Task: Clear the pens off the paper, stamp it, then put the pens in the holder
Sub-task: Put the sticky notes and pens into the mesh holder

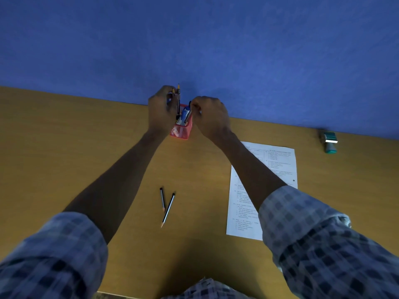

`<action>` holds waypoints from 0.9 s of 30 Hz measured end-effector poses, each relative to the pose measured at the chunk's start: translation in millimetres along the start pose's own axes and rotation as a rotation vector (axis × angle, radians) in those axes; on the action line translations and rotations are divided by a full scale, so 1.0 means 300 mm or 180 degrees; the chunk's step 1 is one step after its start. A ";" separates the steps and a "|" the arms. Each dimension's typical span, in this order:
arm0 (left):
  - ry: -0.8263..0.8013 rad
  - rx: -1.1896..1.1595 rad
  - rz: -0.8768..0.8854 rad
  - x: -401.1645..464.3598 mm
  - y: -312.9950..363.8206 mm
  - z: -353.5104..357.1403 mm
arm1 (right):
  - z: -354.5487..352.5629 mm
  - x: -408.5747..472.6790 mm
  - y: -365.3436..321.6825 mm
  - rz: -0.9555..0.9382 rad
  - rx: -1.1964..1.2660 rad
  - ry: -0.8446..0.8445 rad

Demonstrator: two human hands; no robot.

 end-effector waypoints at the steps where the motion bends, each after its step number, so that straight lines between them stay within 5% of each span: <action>1: -0.0036 0.0089 0.0031 -0.004 -0.005 0.005 | 0.001 0.002 0.002 0.0003 -0.0007 -0.0005; 19: -0.0628 0.1194 0.0320 -0.047 0.016 0.068 | 0.042 0.017 -0.004 0.0095 -0.0221 -0.0426; 27: -0.0064 0.1405 0.0289 -0.057 0.053 -0.032 | -0.003 -0.049 0.013 0.0181 0.0185 0.0402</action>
Point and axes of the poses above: each hand's wrist, its own x-axis towards the middle knuckle, its own z-axis out of the palm, y = z × x, the point moved 7 cm from there along x, towards the middle knuckle, and after that the axes turned 10 degrees about -y, right-handed, at the moved point
